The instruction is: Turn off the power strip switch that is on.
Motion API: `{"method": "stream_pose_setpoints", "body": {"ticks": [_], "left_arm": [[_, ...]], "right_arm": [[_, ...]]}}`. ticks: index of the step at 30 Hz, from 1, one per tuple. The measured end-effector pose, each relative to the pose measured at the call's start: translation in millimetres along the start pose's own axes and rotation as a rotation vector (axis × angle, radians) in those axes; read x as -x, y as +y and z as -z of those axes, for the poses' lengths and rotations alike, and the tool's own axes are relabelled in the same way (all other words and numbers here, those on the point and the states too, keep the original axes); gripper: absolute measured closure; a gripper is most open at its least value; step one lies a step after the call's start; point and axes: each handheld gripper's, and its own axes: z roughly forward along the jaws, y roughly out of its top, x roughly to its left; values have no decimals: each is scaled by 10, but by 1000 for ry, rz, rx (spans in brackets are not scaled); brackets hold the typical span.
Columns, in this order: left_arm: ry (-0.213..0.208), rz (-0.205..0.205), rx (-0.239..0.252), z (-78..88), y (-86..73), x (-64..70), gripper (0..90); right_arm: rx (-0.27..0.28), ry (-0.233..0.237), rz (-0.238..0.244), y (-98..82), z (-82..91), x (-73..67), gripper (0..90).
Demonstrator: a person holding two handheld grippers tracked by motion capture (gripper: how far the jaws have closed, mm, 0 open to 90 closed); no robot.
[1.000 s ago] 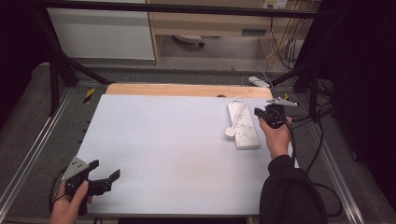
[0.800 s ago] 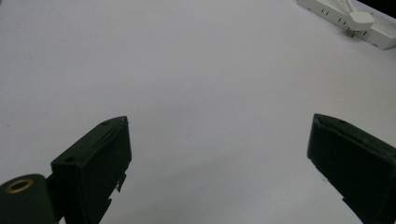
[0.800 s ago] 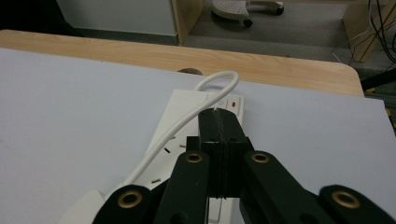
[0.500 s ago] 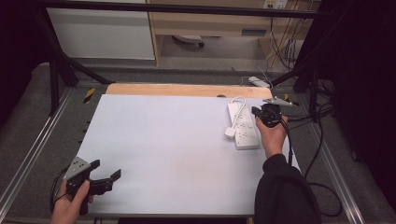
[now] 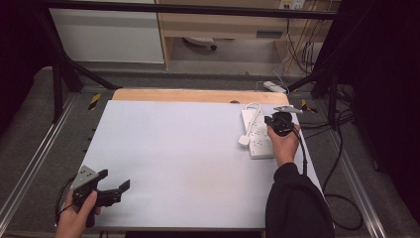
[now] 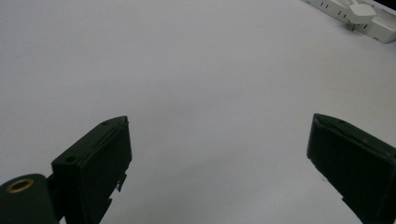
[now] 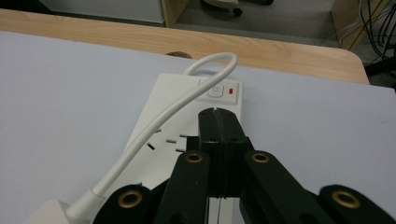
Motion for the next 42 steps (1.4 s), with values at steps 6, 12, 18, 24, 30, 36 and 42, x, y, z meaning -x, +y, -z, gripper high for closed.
{"method": "stream_pose_setpoints", "body": {"ticks": [6,12,18,24,30,36,42], "left_arm": [[0,4,4,16,-6,-12,66],[-1,4,2,14,-7,-4,66],[-1,5,2,12,-8,-4,66],[-1,3,2,16,-7,-1,66],[-1,1,2,18,-7,0,66],[0,0,3,21,-6,0,66],[-2,-3,4,25,-5,3,66]], "right_arm": [[-3,-4,-10,-20,-24,23,900],[-17,-6,-16,-55,-40,40,900],[-27,-10,-18,-104,-51,61,900],[-43,-9,-22,-169,-35,60,900],[-54,-3,-6,-211,-10,38,900],[-66,4,-6,-271,26,26,900],[-66,7,5,-292,65,8,900]]}}
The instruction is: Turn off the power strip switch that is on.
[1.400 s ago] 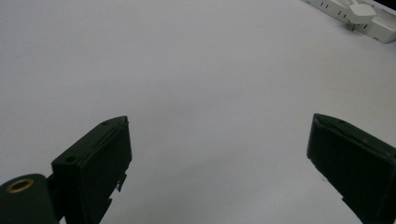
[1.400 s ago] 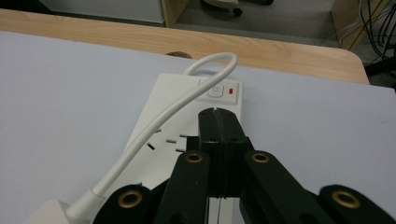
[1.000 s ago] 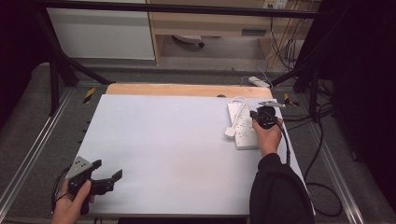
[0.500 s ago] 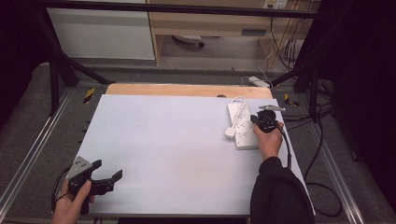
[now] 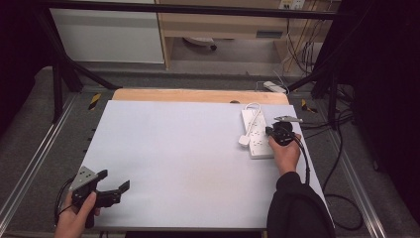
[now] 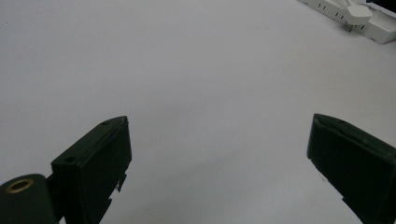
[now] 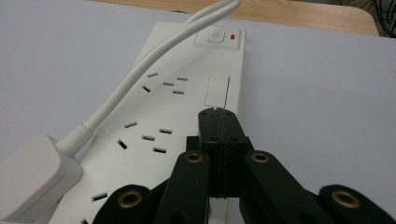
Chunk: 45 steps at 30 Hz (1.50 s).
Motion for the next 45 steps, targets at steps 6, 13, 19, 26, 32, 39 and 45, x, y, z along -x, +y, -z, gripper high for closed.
{"method": "stream_pose_setpoints", "body": {"ticks": [6,13,19,26,32,39,45], "left_arm": [[0,-1,2,0,1,1,66],[-1,-2,2,-1,1,4,66],[-3,-2,-1,0,1,7,66],[-4,-4,-2,-1,0,8,66],[-6,-6,-4,-1,0,9,66],[-6,-6,-4,-3,0,11,66],[-6,-5,-7,-3,-1,11,66]], "right_arm": [[1,-5,9,-26,11,-20,900],[0,-2,16,-59,7,-33,900],[4,-5,21,-61,1,-41,900],[14,-10,17,-82,7,-46,900],[22,-13,20,-93,9,-50,900],[26,-13,26,-103,11,-55,900],[40,-13,27,-122,12,-55,900]]}}
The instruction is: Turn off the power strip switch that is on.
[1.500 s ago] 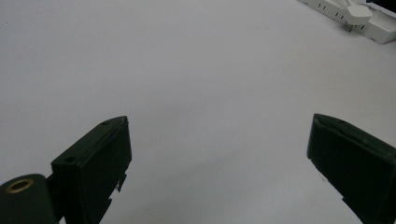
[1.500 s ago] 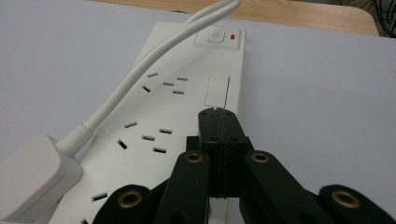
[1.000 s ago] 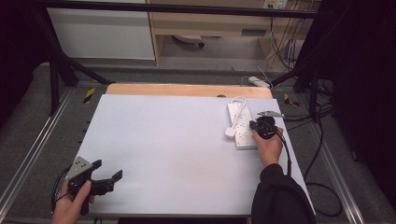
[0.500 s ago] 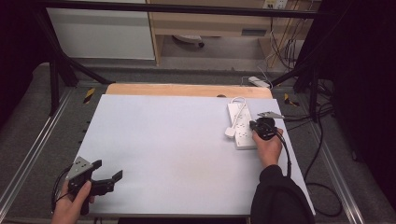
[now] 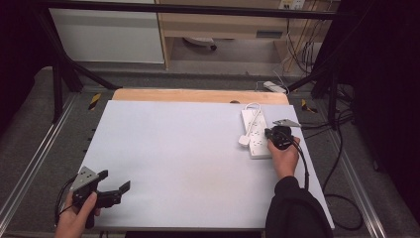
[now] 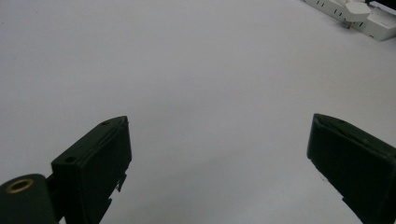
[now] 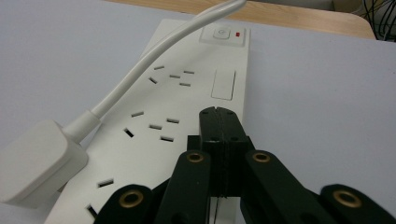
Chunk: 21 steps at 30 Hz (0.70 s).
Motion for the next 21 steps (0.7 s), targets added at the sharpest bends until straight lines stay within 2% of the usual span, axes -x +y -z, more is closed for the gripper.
{"method": "stream_pose_setpoints", "body": {"ticks": [12,13,21], "left_arm": [[2,-2,3,2,-1,4,66],[3,-3,3,4,0,4,66],[4,-4,3,4,0,7,66]], "right_arm": [[4,-14,3,-20,14,25,900],[-8,-14,4,-24,16,26,900],[2,-5,1,-43,27,41,900]]}}
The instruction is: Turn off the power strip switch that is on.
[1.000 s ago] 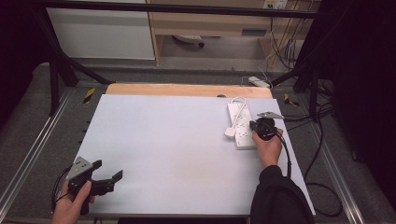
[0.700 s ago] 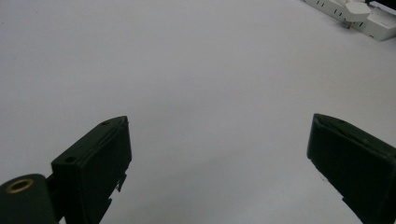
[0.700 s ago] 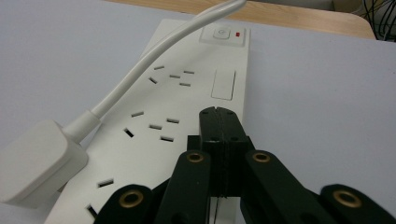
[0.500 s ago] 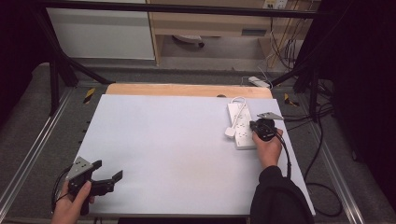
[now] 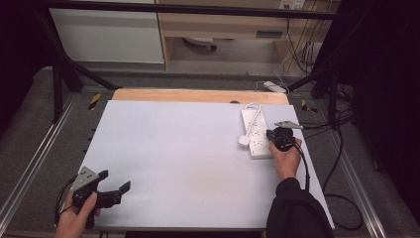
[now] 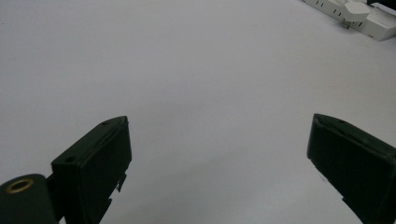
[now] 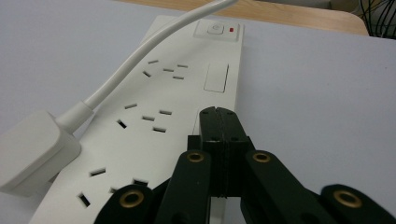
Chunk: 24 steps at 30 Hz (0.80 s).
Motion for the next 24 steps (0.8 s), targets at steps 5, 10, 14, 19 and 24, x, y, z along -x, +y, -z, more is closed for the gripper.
{"method": "stream_pose_setpoints", "body": {"ticks": [5,10,14,19,24], "left_arm": [[-2,2,1,0,0,-4,66],[-5,7,1,1,-2,-8,66],[-4,4,3,1,-1,-6,66],[-2,-1,1,0,1,-2,66],[-1,-1,-2,-4,0,0,66]], "right_arm": [[0,4,-20,11,-13,4,900],[-13,1,-19,33,-19,-2,900],[-13,2,-15,49,-26,-9,900],[-6,8,-18,78,-13,-23,900],[-10,21,-17,99,-11,-47,900]]}}
